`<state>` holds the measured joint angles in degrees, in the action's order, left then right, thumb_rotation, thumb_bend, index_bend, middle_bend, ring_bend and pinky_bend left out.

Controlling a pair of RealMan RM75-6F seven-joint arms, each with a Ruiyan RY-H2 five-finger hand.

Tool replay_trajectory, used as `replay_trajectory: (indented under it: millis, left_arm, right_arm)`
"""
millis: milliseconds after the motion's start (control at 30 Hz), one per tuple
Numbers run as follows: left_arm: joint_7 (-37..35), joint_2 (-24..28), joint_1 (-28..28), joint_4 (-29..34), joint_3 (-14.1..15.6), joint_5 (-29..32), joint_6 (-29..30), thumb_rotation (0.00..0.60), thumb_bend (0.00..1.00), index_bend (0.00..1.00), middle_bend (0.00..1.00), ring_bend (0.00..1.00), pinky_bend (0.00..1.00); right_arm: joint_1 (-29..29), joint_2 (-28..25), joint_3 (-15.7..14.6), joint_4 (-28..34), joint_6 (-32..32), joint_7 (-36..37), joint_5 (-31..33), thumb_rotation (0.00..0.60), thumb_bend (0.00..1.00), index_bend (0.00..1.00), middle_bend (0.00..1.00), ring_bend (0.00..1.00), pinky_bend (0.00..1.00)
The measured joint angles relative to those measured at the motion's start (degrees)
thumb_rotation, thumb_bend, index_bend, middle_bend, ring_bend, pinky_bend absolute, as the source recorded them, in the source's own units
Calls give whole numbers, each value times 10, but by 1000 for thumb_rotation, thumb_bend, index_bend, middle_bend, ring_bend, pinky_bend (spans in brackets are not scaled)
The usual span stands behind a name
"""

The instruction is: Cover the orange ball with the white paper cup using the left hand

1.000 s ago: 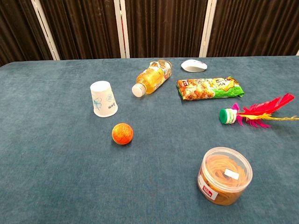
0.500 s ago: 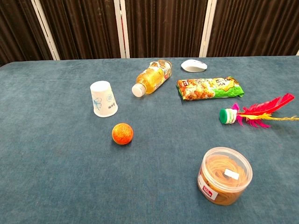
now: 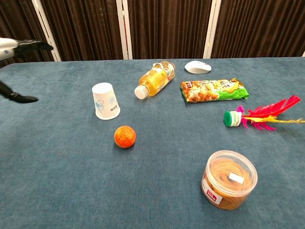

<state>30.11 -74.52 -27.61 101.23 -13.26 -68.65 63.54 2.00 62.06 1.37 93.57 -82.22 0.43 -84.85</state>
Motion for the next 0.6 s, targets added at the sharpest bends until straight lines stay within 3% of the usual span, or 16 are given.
replay_trajectory:
  millis: [333,600]
  left_arm:
    - [90,-83,-117,-81,-58,169,-51,600,255,27,135,116,242]
    - [131,-153,-189,-153,-66,257,-61,600,257,47,184,158,275]
  right_arm:
    - [6,-1,7,-2,15,16,17,600,347,0,0,0,26]
    - [2,-5,5,-1,9,24,14,600,346,0,0,0,27]
